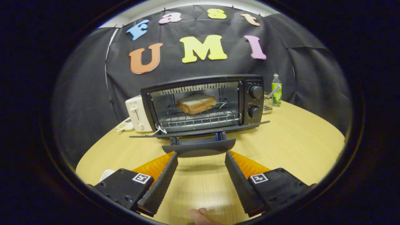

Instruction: Open the toaster oven, put the food inside, and close the toaster oven door.

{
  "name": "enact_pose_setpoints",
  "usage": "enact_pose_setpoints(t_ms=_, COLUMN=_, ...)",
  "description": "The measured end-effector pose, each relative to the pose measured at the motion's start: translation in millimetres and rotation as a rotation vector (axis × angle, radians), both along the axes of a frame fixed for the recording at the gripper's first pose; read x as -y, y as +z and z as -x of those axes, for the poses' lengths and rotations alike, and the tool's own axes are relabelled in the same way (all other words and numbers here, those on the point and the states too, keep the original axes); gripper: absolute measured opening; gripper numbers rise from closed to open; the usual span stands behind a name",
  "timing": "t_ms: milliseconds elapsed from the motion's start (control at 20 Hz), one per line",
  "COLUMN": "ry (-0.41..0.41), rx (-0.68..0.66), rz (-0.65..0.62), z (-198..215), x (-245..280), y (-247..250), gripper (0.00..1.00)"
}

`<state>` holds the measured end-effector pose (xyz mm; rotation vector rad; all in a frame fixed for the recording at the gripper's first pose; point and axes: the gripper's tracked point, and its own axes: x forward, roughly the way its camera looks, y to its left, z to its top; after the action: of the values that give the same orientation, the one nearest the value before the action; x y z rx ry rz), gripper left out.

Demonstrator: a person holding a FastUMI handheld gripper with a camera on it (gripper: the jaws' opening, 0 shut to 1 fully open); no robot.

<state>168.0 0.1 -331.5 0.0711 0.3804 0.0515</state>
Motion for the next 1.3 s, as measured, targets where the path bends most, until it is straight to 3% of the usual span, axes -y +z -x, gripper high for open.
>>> enact_pose_setpoints(t_ms=450, ry=-0.012, rx=0.094, rz=-0.003, z=-35.5, x=-3.2, y=43.9, gripper=0.99)
enact_pose_setpoints(t_ms=750, ry=-0.079, rx=0.102, rz=-0.012, z=-50.4, x=16.5, y=67.1, gripper=1.00)
enact_pose_setpoints(t_ms=1300, ry=-0.072, rx=0.171, rz=0.024, z=16.1, x=35.5, y=159.0, gripper=1.00)
